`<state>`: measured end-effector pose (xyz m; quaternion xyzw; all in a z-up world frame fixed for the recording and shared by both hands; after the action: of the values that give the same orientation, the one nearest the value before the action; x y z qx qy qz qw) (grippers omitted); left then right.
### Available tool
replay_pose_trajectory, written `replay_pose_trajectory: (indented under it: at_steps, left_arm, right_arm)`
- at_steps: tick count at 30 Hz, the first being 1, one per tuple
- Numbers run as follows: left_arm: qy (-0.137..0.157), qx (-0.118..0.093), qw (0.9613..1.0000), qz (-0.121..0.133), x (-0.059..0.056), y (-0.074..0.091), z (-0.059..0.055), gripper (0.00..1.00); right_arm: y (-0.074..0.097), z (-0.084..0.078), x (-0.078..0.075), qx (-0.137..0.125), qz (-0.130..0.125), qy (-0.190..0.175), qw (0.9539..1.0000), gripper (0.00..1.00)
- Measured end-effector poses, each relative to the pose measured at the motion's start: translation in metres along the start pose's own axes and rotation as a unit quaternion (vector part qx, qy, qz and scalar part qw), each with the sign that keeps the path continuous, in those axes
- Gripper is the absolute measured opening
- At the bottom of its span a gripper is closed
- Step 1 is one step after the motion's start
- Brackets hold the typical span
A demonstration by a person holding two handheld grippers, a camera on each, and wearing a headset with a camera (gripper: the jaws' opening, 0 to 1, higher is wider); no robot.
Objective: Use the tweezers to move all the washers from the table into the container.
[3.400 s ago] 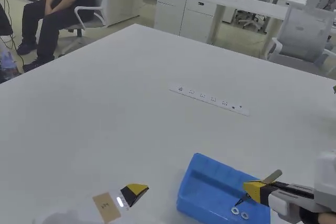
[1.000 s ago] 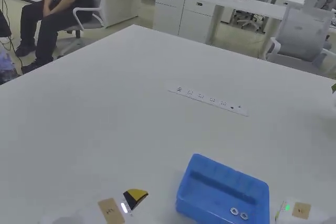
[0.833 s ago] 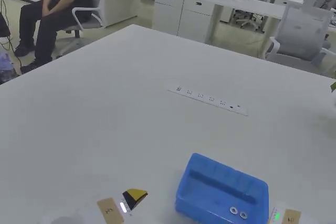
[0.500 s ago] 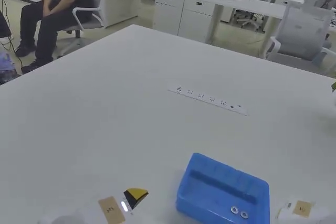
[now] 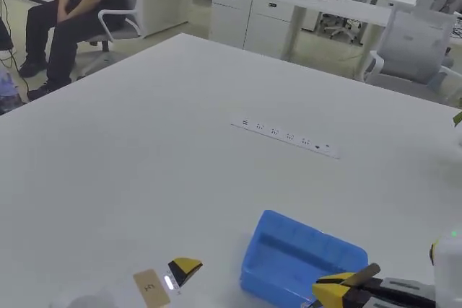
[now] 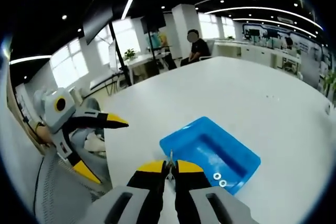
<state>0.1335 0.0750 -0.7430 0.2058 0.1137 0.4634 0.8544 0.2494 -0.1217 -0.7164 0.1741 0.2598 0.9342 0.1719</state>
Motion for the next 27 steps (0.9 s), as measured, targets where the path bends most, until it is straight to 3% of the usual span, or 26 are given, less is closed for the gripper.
replay_pose_trajectory:
  at_steps: [7, 13, 27]
  left_arm:
    - [0.001, -0.001, 1.0, 0.0, 0.0, 0.0, 0.0, 0.81]
    - [0.0, -0.001, 1.0, 0.0, 0.0, 0.0, 0.0, 0.81]
    - [0.001, -0.001, 1.0, 0.0, 0.001, 0.001, 0.0, 0.81]
  right_arm:
    - [0.001, 0.012, -0.015, -0.015, -0.009, -0.03, 0.9994, 0.03]
    - [-0.009, 0.014, -0.027, -0.012, -0.02, -0.053, 0.9983, 0.03]
    - [-0.03, 0.015, -0.046, 0.025, -0.037, -0.027, 0.9986, 0.03]
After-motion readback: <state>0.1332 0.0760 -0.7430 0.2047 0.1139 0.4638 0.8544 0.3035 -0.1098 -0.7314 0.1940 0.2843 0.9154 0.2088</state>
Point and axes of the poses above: the centre of the closed fingertips' face, and the gripper's own axes: y roughly backward along the fingers, x roughly to its left, z roughly out of its top, the point moved 10 cm from there along y, roughly backward along the fingers, and after that the axes turned 2 degrees about z, right-handed, at the moved point
